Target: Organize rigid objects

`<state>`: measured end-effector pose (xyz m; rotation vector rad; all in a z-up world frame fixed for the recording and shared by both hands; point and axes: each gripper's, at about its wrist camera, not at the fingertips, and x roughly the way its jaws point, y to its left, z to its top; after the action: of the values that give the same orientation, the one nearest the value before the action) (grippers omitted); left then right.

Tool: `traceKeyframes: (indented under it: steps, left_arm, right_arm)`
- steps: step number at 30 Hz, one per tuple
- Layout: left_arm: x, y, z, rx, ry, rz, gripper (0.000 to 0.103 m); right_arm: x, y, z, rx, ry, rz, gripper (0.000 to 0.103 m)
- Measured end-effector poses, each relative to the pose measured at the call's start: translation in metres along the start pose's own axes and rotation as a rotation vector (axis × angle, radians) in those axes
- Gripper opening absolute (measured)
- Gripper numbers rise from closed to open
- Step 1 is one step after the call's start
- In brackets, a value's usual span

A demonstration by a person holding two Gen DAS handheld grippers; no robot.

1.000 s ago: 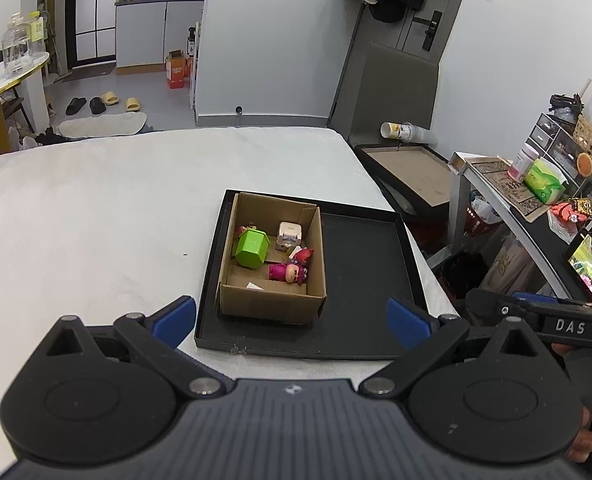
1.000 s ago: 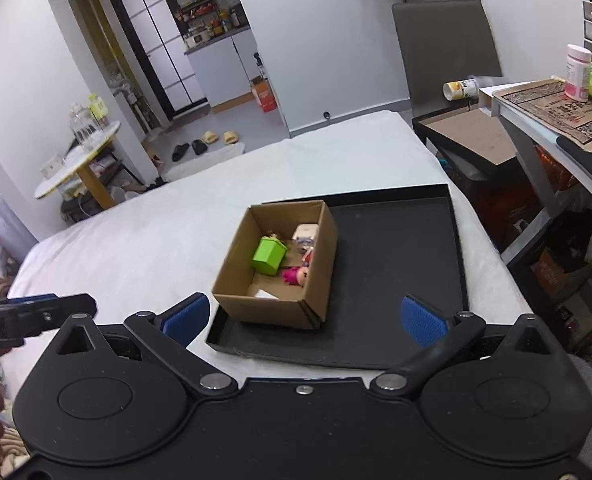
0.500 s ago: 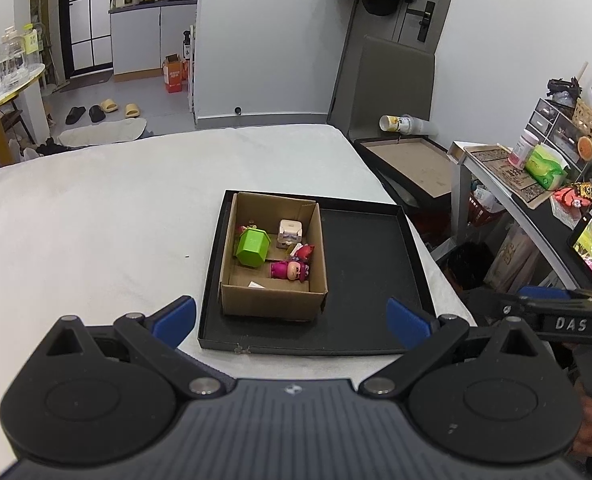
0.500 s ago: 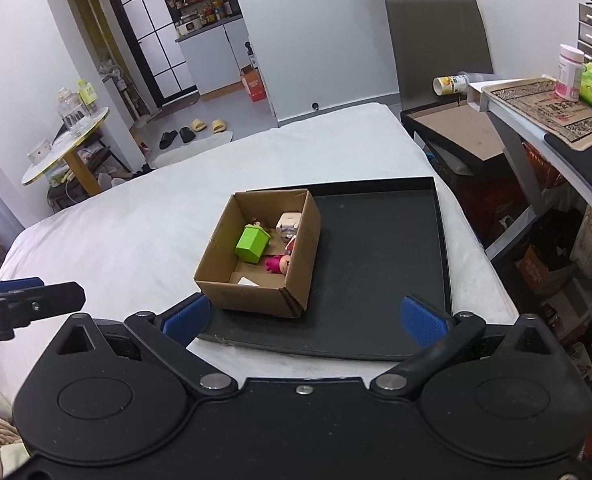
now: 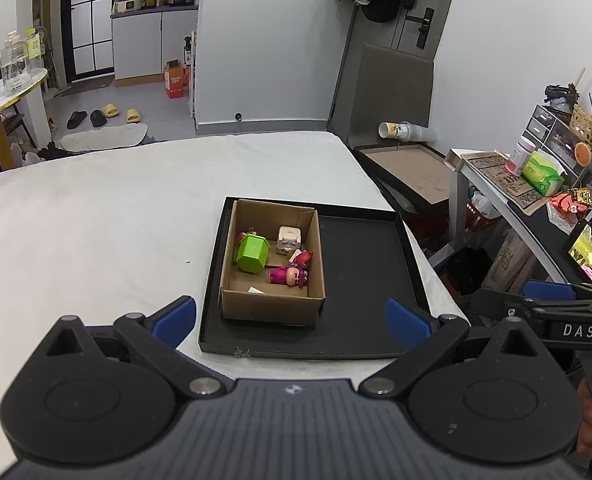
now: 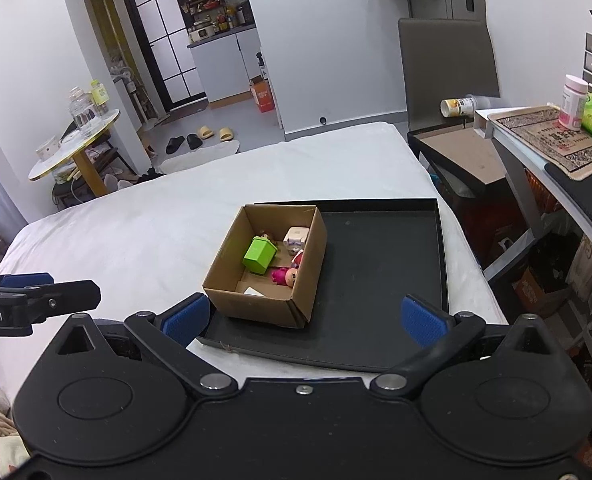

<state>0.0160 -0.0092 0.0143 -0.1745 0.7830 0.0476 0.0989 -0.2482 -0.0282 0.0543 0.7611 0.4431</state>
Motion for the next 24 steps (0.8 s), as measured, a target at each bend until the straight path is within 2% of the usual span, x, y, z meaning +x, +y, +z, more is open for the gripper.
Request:
traceKeyframes:
  steps: [24]
  left_arm:
    - [-0.0038, -0.0087, 0.0028, 0.021, -0.005, -0.013, 0.101]
  right_arm:
    - [-0.0061, 0.0016, 0.0028, -0.012, -0.021, 0.003, 0.103]
